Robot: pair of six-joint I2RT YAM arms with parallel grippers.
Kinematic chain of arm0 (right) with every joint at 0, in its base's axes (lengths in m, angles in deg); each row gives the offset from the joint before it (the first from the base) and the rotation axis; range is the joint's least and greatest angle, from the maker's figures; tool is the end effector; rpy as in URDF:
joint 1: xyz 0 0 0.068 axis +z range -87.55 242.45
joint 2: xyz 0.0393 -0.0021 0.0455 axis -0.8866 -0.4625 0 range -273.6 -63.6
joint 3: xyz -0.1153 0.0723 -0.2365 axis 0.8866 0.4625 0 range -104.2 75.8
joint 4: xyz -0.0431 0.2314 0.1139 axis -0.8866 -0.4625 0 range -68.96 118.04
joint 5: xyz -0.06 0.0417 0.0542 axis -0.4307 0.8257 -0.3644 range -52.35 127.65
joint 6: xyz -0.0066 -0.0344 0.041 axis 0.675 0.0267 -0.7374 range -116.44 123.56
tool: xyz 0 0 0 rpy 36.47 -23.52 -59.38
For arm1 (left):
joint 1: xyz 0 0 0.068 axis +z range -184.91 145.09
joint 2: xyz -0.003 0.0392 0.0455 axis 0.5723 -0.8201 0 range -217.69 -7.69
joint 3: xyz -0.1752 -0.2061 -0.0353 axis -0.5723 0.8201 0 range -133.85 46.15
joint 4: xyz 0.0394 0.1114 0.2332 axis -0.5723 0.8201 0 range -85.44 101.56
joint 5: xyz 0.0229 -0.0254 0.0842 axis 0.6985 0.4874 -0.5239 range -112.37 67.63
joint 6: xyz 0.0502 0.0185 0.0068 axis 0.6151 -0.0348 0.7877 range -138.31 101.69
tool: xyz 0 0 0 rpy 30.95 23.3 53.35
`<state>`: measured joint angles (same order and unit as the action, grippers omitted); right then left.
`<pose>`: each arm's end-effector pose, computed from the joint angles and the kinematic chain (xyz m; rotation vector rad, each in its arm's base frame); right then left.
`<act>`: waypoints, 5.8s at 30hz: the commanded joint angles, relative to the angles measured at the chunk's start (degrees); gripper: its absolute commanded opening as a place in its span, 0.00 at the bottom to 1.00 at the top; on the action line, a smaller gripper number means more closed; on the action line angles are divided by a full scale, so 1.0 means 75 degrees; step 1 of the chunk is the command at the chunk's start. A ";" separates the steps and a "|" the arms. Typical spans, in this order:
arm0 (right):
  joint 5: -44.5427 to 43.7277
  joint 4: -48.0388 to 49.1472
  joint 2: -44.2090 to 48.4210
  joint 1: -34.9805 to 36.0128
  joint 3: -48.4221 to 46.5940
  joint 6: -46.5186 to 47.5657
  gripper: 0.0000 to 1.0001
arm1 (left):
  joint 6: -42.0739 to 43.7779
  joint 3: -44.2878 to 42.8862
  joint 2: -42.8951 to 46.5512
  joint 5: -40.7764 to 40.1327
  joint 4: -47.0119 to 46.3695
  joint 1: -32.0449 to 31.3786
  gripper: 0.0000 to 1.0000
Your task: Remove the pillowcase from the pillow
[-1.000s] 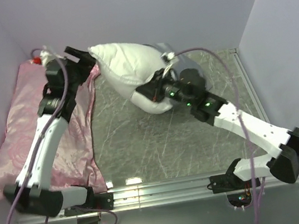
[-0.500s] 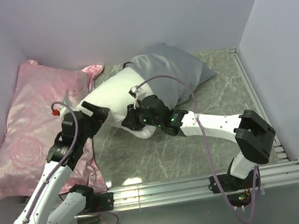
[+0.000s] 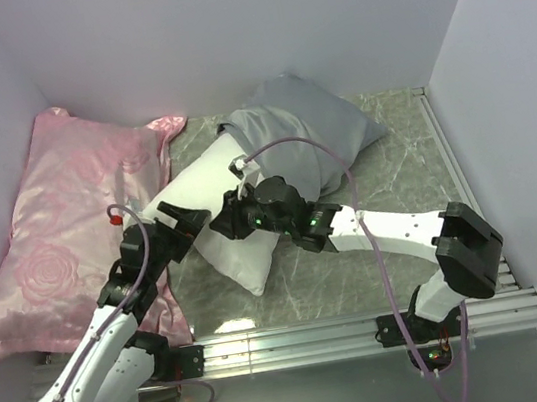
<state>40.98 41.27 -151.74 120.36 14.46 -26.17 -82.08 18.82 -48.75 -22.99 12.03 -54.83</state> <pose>0.1916 0.3093 0.2948 -0.5204 1.8891 1.1094 0.1649 -0.0594 0.2475 -0.7779 1.9122 -0.9347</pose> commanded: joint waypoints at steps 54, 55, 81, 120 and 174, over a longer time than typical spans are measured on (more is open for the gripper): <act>0.0412 0.0463 -0.1034 -0.0010 0.0726 -0.1215 0.61 | -0.0240 0.1994 -0.2340 0.2251 -0.4947 -0.0801 0.00; 0.0341 0.0358 -0.0975 0.0001 0.0668 -0.1122 0.61 | -0.0217 0.1899 -0.2412 0.2251 -0.4782 -0.0801 0.01; 0.0565 -0.0253 0.2248 -0.6045 0.2916 0.0121 0.75 | 0.1494 -0.1148 -0.1650 0.2473 0.0106 0.0148 0.00; -0.0046 -0.2526 0.2400 -1.0532 0.1289 -0.1694 0.00 | 0.1974 -0.4639 -0.2366 0.4326 0.0867 0.4953 0.00; 0.1362 -0.4131 -0.2955 -0.5389 -0.5203 0.2500 0.14 | 0.2456 -0.2438 -0.0959 0.4571 0.1255 0.4988 0.01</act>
<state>54.42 12.42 -173.44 80.30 -20.71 -9.15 -64.03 3.06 -57.64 9.31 24.25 -17.48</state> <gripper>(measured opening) 0.160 0.090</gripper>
